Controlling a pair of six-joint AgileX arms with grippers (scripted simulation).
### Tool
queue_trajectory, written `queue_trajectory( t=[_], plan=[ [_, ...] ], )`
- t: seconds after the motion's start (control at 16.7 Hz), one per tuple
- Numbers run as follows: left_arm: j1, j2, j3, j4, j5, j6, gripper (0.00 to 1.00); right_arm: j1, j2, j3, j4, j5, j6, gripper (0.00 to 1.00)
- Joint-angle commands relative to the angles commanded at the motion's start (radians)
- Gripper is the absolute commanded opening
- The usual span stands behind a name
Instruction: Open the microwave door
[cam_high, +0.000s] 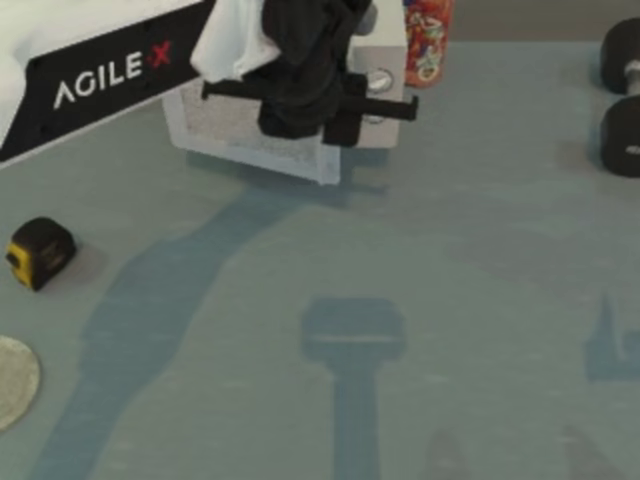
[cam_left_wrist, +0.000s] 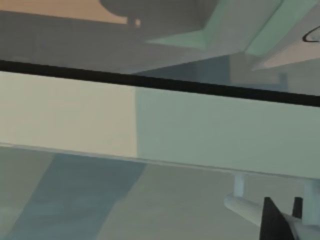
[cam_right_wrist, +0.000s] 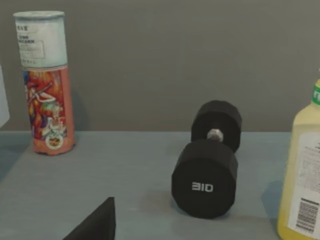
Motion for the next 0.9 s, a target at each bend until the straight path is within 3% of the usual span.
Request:
queue_trajectory(
  t=[0.48,0.9],
  plan=[
    [0.012,-0.060,-0.091,0.040,0.040,0.073,0.00,0.000,0.000,0.000,0.000,0.000,0.000,1.00],
    [0.013,-0.065,-0.096,0.045,0.042,0.079,0.00,0.000,0.000,0.000,0.000,0.000,0.000,1.00]
  ],
)
